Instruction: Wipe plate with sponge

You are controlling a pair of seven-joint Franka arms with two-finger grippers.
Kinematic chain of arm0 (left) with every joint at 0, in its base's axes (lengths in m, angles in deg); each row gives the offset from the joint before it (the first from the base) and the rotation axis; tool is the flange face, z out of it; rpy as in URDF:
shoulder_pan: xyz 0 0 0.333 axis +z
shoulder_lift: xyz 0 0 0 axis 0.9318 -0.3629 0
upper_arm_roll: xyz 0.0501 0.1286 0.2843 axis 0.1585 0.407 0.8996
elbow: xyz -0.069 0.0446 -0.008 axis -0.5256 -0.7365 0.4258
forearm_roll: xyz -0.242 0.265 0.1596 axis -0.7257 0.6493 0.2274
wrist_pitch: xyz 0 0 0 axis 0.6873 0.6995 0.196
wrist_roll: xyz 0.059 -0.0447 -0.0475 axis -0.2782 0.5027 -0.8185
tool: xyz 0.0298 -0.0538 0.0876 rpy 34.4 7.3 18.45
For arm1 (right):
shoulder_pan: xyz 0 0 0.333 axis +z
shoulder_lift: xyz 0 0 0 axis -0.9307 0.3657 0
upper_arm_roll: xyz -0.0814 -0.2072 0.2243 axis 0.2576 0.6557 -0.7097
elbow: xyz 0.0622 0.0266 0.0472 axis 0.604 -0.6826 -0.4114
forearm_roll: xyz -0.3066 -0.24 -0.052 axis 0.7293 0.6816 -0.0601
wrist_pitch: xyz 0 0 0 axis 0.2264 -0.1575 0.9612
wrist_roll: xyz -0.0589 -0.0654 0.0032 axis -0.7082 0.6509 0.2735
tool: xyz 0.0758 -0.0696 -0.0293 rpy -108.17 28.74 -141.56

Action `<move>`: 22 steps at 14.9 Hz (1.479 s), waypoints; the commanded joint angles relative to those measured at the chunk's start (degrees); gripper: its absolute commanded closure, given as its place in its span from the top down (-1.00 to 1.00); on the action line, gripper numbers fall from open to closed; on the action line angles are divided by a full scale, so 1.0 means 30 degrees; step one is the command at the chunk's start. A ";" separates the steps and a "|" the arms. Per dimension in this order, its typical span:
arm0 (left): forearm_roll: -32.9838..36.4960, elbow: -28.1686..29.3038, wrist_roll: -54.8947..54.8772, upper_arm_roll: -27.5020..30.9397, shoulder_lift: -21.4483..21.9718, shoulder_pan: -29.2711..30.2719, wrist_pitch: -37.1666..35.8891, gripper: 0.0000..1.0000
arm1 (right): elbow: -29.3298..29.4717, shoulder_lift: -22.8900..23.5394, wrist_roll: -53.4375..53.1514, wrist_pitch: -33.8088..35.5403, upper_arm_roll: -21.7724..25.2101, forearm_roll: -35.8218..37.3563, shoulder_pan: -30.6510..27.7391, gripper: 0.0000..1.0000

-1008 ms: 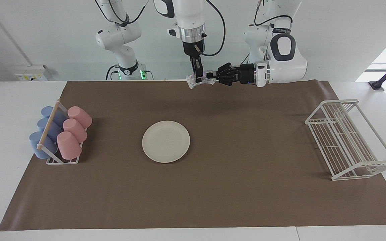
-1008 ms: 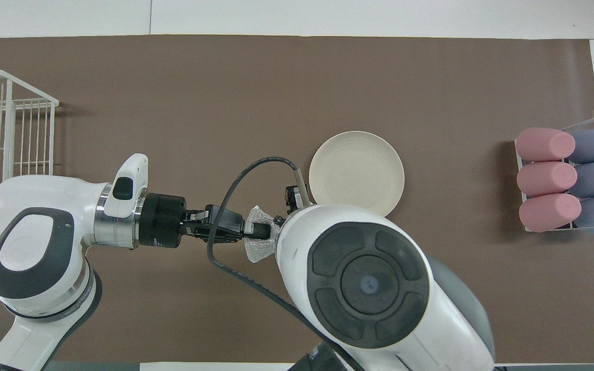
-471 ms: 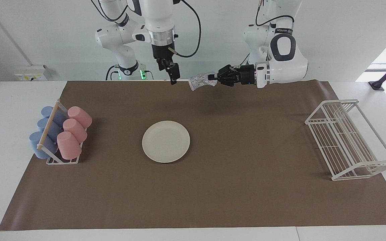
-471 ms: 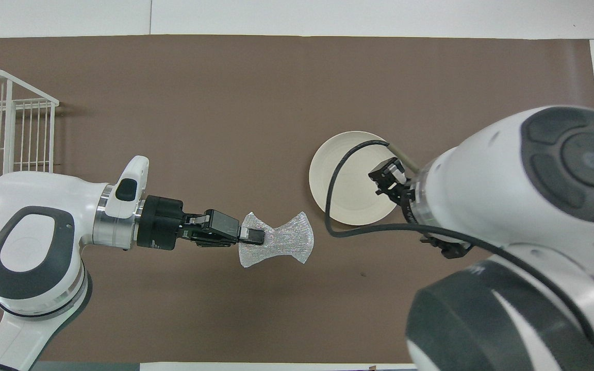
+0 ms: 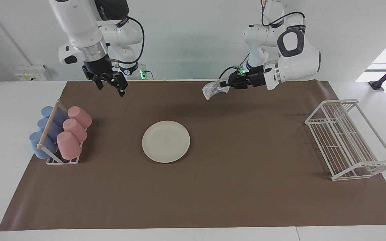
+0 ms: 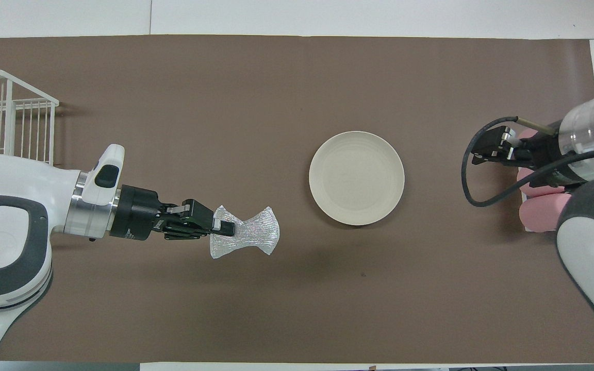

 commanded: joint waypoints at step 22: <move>2.8723 -0.8646 0.7524 -0.0340 -0.2520 0.1038 -0.5978 -1.00 | -0.0087 -0.0063 0.8421 0.1184 -0.0180 0.0245 -0.3351 1.00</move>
